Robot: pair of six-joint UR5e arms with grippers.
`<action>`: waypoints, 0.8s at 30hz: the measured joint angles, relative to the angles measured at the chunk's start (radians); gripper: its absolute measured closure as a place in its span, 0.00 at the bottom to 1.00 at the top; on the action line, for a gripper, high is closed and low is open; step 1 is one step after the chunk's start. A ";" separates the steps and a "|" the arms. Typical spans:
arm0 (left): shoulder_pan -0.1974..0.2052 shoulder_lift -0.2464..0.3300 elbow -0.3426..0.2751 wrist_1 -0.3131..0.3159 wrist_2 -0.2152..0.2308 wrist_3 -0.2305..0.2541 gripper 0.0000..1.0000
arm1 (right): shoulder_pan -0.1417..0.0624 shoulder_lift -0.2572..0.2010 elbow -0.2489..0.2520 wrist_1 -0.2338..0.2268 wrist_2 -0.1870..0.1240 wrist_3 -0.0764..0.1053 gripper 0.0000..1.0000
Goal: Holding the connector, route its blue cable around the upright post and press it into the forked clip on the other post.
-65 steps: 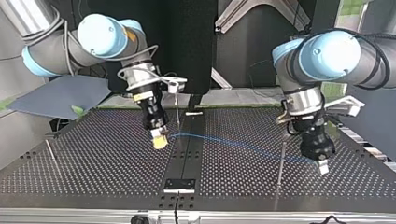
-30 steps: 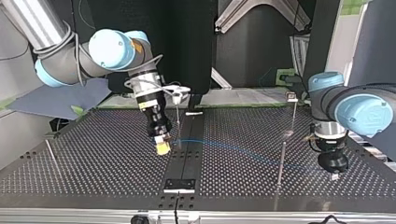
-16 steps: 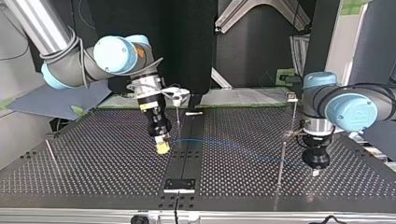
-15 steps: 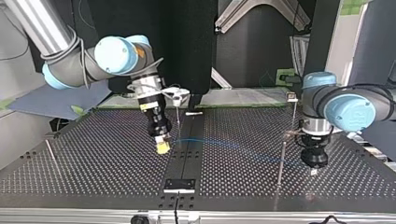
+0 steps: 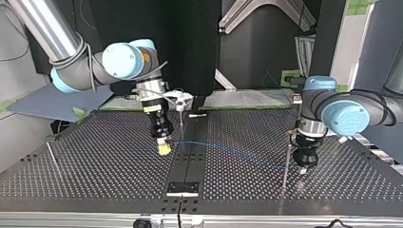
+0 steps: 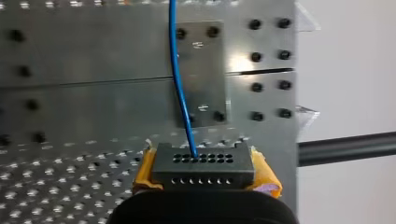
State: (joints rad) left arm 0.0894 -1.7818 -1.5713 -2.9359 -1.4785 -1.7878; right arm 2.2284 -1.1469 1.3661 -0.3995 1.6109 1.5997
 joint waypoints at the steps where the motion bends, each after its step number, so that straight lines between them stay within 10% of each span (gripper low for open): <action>1: -0.001 -0.002 0.000 0.000 -0.001 -0.001 1.00 | 0.001 0.006 0.000 0.001 0.001 0.000 1.00; 13: -0.013 -0.036 -0.001 -0.002 -0.012 -0.013 1.00 | 0.016 0.106 0.011 0.014 0.005 -0.005 1.00; 24: -0.023 -0.037 -0.001 -0.006 -0.022 0.001 0.78 | 0.038 0.198 0.063 -0.042 0.012 -0.001 1.00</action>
State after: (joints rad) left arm 0.0662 -1.8187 -1.5720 -2.9417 -1.5001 -1.7871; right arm 2.2661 -0.9486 1.4295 -0.4412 1.6229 1.5983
